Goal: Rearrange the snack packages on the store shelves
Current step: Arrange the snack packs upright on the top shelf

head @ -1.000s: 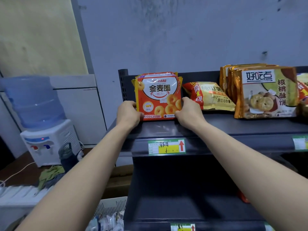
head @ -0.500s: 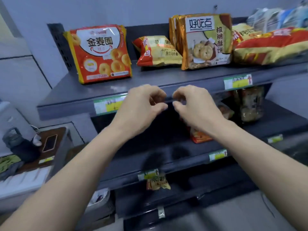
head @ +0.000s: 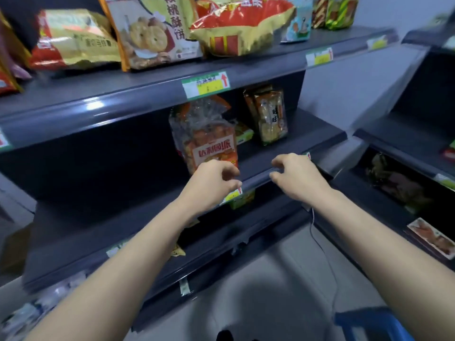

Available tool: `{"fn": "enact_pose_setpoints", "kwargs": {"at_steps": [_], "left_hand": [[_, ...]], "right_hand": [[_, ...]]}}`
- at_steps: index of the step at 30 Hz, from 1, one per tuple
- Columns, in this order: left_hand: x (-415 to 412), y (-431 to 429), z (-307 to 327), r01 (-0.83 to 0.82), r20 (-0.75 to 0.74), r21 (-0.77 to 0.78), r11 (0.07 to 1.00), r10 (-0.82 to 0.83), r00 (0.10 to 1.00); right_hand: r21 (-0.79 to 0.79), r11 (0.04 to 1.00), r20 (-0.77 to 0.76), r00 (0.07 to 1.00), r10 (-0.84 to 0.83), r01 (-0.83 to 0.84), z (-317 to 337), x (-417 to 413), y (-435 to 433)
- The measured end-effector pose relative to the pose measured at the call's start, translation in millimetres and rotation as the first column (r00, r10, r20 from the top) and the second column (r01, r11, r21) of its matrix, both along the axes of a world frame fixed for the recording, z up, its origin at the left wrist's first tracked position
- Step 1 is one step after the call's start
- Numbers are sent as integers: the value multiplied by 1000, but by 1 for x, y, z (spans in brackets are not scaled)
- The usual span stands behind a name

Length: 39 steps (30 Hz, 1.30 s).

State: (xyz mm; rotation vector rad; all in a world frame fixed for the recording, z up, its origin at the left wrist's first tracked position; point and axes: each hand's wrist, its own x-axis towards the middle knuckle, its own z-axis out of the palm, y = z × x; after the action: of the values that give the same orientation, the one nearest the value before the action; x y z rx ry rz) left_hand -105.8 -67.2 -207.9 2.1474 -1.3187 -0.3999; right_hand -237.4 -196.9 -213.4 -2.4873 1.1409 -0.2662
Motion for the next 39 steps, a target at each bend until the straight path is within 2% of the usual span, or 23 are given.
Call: {"fn": "enact_pose_setpoints", "kwargs": {"at_steps": [10,18,28,34,39], "left_hand": [[-44,-77,-12,-102,-6,21,995,102,995],[-7,-127,-34,-189,14,51,981,188,982],[50,-210,-55,-224,87,99,970,216,973],[77,-250,-69,-265,106,189,946,248,963],[99,-286,-87,-377,97,240,895,364,926]], "right_hand": [[39,996,-11,997,79,-79,-17,-24,-74],[72,989,-53,990,134,-130,-32,10,-129],[73,991,-118,986,120,-112,-37,62,-209],[104,969,-109,965,237,-226,-45,108,-246],[128,924,-269,885,381,-359,-81,160,-282]]}}
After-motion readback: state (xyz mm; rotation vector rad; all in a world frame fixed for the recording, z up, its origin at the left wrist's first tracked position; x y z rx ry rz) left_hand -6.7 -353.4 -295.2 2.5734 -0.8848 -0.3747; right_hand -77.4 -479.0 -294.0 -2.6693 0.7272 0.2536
